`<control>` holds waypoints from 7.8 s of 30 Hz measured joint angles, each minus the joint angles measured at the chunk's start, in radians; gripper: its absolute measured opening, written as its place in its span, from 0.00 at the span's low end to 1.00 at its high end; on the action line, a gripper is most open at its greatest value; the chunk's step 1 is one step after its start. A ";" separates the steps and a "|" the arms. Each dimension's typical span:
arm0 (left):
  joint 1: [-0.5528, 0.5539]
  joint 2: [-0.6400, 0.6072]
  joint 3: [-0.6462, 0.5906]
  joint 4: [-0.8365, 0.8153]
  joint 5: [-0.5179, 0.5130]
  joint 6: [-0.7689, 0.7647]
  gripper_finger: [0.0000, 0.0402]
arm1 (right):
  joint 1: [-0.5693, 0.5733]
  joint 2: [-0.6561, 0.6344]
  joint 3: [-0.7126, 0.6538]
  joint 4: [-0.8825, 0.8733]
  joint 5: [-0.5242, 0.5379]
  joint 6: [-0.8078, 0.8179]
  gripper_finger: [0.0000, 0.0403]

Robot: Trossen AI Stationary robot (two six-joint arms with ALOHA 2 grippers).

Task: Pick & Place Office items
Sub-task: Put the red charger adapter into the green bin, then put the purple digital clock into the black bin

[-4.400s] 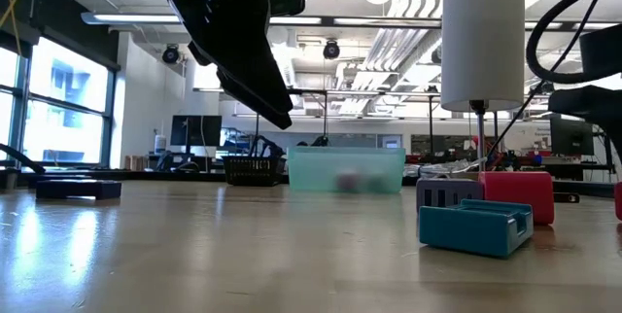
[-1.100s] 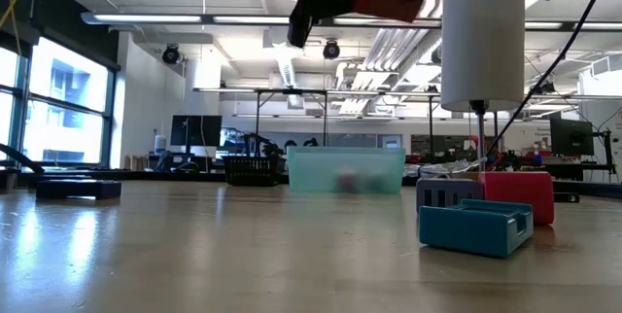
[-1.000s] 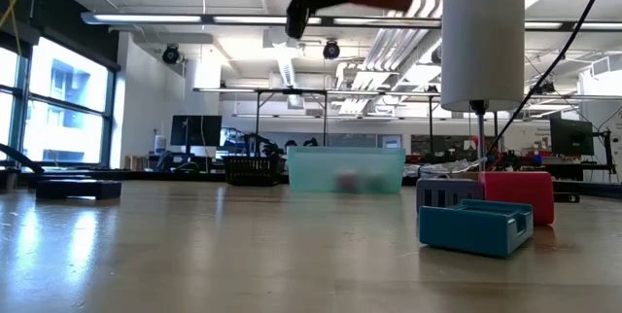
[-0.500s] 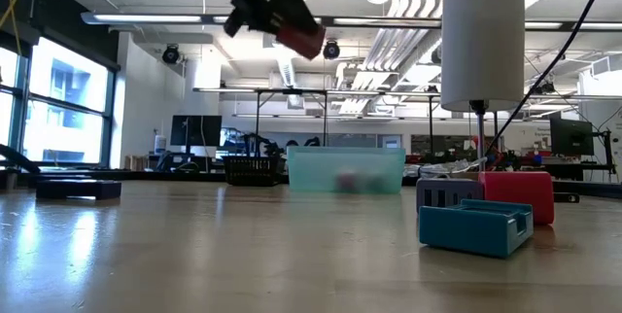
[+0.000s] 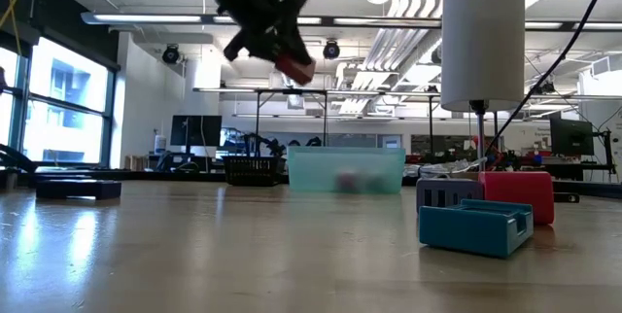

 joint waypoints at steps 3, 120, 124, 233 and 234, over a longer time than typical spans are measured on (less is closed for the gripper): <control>0.054 0.025 0.000 0.013 0.005 -0.006 0.28 | -0.014 0.000 0.000 -0.001 -0.035 0.004 0.62; -0.478 0.038 -0.187 -0.873 0.189 0.235 0.48 | -0.111 0.000 -0.001 -0.079 -0.452 0.183 0.62; -0.477 0.038 -0.202 -0.847 0.189 0.241 0.48 | -0.127 0.000 -0.001 -0.073 -0.464 0.183 0.62; -0.477 0.037 -0.395 -0.553 0.268 0.085 0.35 | -0.158 0.000 -0.001 -0.065 -0.562 0.186 0.62; -0.477 0.037 -0.395 -0.553 0.266 0.078 0.35 | -0.158 0.000 -0.001 -0.065 -0.562 0.186 0.62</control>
